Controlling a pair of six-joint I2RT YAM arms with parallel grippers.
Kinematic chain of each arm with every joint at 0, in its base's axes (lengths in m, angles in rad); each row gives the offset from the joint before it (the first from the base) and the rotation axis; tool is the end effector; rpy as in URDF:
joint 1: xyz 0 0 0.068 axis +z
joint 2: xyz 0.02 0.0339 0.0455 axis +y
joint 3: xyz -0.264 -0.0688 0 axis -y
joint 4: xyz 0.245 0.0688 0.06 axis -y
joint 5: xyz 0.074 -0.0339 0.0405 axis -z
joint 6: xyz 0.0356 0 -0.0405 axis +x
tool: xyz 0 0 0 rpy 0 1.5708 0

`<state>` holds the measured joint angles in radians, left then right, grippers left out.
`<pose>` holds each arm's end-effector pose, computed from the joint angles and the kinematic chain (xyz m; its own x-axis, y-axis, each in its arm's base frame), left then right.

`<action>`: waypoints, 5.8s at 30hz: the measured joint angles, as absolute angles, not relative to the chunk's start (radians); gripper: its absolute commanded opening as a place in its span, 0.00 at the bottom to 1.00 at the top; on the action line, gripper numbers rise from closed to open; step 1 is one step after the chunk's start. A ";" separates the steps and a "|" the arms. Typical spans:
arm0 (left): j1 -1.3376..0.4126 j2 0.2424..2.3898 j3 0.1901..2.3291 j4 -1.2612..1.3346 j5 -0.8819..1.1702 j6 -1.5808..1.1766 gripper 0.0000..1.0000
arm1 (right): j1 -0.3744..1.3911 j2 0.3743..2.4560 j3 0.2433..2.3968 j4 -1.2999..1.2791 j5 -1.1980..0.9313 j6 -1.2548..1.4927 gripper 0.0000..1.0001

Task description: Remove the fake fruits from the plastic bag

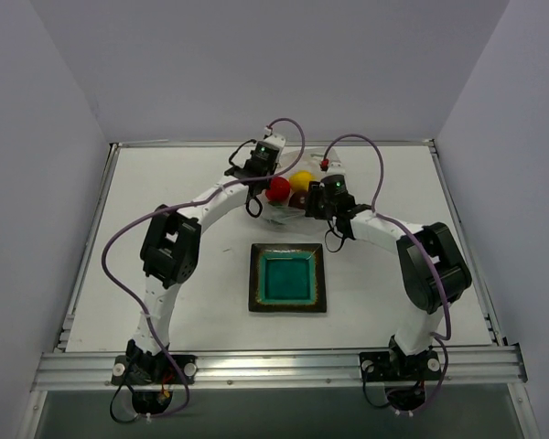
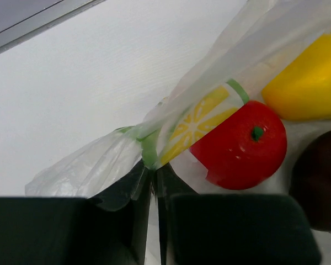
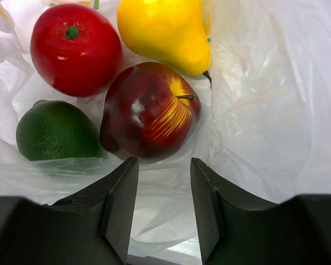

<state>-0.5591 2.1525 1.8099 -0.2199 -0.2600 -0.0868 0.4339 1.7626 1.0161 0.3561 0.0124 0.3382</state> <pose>0.4352 -0.2615 0.2505 -0.4789 0.2008 -0.8546 0.2878 0.9556 0.0633 0.3561 0.1645 0.2086 -0.4618 0.1517 -0.8739 -0.2722 0.9135 0.3024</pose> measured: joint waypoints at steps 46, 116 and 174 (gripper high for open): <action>-0.565 1.477 1.004 0.088 -0.184 -0.667 0.89 | 0.494 1.701 1.036 0.328 0.120 0.366 0.68; -0.590 1.330 0.717 0.342 -0.176 -0.543 0.84 | 0.874 1.383 0.646 0.290 0.147 0.439 0.56; -0.588 1.359 0.662 0.410 -0.261 -0.484 0.84 | 0.617 2.149 1.364 0.566 0.416 0.802 0.51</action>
<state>-0.5877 1.3586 0.6621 0.4095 -0.2611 -0.4835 0.6167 2.1494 1.3636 0.5659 0.4164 0.8017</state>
